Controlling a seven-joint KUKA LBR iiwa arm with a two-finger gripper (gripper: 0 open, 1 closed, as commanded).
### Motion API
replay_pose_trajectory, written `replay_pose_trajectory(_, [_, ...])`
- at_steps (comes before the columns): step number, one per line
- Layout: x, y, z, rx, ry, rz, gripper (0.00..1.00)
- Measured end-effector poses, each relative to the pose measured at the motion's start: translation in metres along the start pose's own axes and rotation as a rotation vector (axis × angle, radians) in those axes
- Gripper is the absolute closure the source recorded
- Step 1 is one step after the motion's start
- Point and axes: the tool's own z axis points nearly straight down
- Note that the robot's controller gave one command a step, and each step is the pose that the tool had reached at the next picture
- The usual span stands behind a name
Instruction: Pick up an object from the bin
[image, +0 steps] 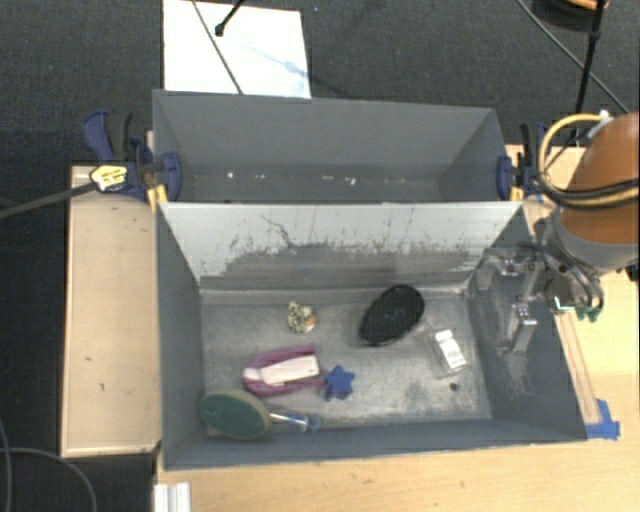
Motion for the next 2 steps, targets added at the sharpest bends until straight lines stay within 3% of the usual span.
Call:
replay_pose_trajectory(1, [-0.024,0.057,0.14,-0.002,-0.001,0.3,0.0])
replay_pose_trajectory(2, [-0.031,0.106,0.145,0.0,-0.008,-0.286,0.0])
